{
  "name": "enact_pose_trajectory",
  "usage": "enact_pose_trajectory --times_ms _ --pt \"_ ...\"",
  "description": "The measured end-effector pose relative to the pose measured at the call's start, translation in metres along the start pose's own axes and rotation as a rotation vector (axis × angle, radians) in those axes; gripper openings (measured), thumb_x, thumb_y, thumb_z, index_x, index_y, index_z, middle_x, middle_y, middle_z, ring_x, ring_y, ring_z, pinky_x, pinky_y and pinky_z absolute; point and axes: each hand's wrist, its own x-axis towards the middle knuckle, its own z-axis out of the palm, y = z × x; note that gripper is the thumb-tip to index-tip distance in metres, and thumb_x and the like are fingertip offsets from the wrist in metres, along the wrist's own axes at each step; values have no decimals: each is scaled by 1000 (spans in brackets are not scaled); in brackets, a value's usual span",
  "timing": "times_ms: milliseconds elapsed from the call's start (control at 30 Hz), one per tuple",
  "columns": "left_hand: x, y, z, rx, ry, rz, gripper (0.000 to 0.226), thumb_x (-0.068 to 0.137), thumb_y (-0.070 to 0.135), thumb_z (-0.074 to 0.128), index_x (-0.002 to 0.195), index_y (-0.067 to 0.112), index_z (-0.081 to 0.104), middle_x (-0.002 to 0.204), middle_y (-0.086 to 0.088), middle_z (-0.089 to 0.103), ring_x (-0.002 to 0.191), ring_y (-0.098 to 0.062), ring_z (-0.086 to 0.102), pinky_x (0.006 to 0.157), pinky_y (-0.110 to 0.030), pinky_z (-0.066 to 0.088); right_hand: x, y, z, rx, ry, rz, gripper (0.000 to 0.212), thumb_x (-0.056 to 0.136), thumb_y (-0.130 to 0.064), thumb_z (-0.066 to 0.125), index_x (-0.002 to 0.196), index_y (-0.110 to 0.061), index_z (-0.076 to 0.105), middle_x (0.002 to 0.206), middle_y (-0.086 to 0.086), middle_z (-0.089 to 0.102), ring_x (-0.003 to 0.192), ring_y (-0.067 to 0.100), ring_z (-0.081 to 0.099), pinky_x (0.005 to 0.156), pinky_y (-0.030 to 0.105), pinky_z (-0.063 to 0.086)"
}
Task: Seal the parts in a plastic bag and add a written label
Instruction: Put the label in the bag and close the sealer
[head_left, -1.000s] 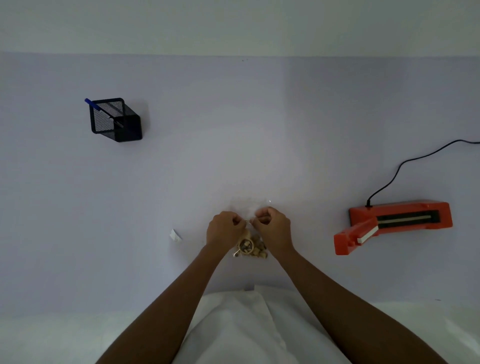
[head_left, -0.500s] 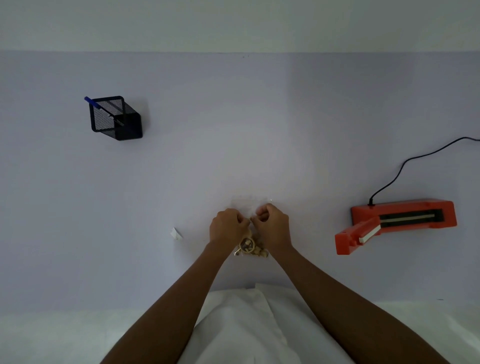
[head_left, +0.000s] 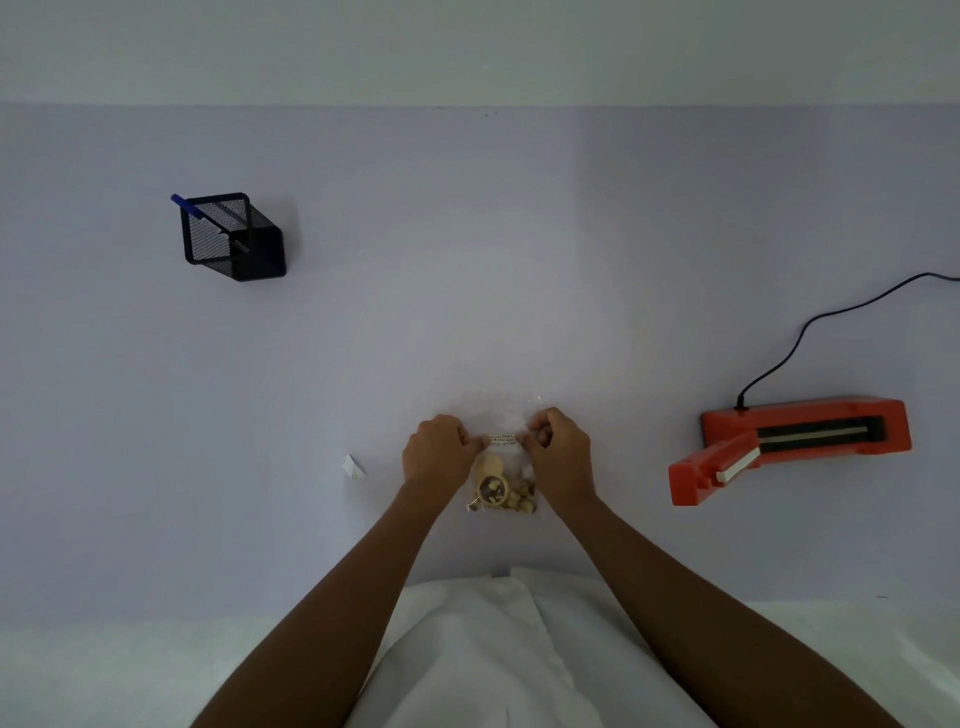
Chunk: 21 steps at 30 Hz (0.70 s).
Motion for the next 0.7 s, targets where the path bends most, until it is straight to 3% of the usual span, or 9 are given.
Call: enact_pose_trajectory --times_ms 100,200,367,567,700 --pt "-1 1 1 6 7 6 39 80 49 69 61 22 49 62 4 57 60 -17 57 54 -25 39 -2 2 1 12 21 18 20 83 -19 76 82 -15 57 69 -6 52 61 5 48 57 22 41" --pt "-1 2 0 19 11 16 39 80 51 69 62 21 52 60 5 56 59 -16 59 53 -24 39 -5 -5 9 -110 -17 58 35 76 -38 78 93 -20 53 88 -4 54 77 12 52 62 29 45" --pt "0 1 1 18 0 29 38 81 48 70 61 21 51 60 4 56 59 -17 59 51 -24 40 -4 -8 18 -112 10 59 34 76 -30 79 90 -22 49 87 -5 51 77 12 48 62 24 37" --pt "2 1 -1 49 -50 50 31 86 42 61 70 17 59 74 -3 66 71 -25 66 66 -35 56 -4 1 8 18 7 50 17 88 -6 66 90 -16 53 76 -6 51 66 11 49 62 25 40" --pt "-4 3 -1 99 4 90 45 86 58 54 66 17 54 68 -2 62 66 -24 64 61 -32 53 -5 -4 9 15 49 52 22 87 -25 71 92 -18 51 80 -6 52 69 8 48 59 23 38"
